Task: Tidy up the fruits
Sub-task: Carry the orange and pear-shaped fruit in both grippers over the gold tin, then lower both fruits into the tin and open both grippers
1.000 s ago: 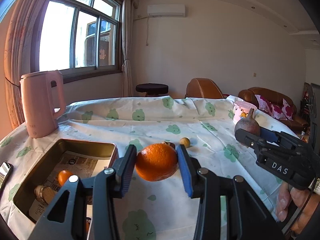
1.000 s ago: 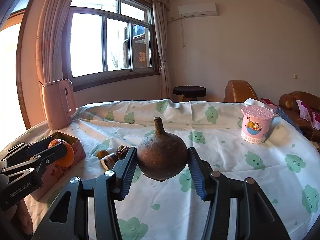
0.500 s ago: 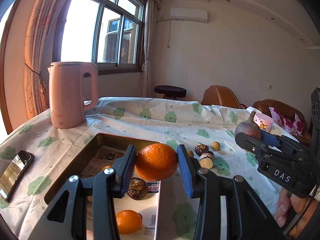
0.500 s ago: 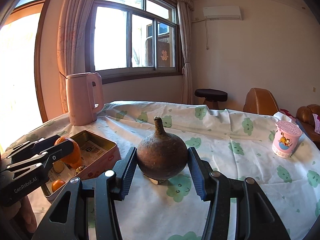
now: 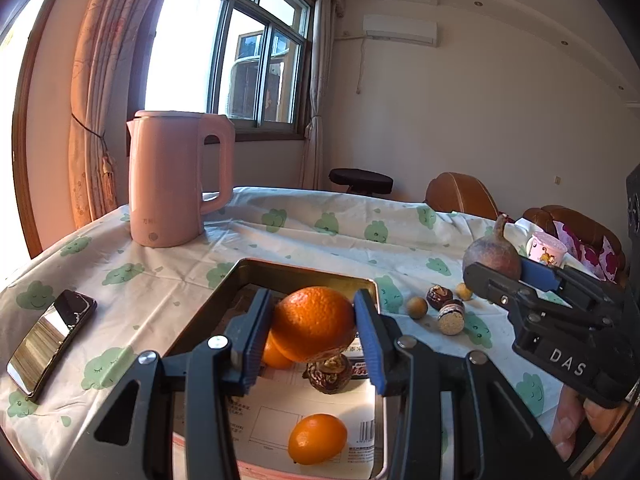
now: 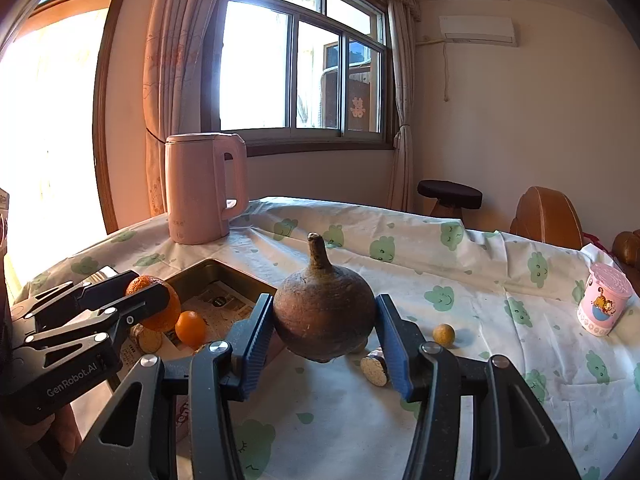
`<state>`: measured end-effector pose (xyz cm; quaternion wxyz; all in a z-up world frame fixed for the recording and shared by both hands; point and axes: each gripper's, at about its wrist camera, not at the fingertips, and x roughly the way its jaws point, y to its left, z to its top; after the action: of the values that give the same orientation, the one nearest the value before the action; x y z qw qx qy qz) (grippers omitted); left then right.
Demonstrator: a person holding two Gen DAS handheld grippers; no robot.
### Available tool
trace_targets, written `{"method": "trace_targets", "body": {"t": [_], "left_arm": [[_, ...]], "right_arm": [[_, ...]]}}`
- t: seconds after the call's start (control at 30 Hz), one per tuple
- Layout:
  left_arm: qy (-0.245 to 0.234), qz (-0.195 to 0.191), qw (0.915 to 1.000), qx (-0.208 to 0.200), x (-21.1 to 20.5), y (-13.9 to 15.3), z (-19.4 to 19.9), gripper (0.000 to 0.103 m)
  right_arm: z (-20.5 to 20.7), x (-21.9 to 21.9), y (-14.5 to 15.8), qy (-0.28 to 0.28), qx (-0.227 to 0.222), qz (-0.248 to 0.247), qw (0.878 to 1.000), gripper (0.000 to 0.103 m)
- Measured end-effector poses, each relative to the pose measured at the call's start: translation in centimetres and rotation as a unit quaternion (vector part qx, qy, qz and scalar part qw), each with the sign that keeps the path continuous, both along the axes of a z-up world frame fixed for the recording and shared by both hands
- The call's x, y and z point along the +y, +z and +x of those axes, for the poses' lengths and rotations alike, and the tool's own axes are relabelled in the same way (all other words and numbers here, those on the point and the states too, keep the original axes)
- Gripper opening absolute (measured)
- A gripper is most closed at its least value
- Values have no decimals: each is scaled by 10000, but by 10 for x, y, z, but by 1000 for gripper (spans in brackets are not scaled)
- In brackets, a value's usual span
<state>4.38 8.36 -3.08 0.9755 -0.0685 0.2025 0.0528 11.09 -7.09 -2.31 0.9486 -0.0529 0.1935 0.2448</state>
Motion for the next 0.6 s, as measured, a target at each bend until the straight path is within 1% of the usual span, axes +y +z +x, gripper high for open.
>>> {"method": "trace_targets", "body": {"t": [0.6], "left_arm": [[260, -77, 9994, 191, 28, -8, 1, 43]], "right_arm": [[3, 40, -12, 332, 191, -130, 9992, 53]]}}
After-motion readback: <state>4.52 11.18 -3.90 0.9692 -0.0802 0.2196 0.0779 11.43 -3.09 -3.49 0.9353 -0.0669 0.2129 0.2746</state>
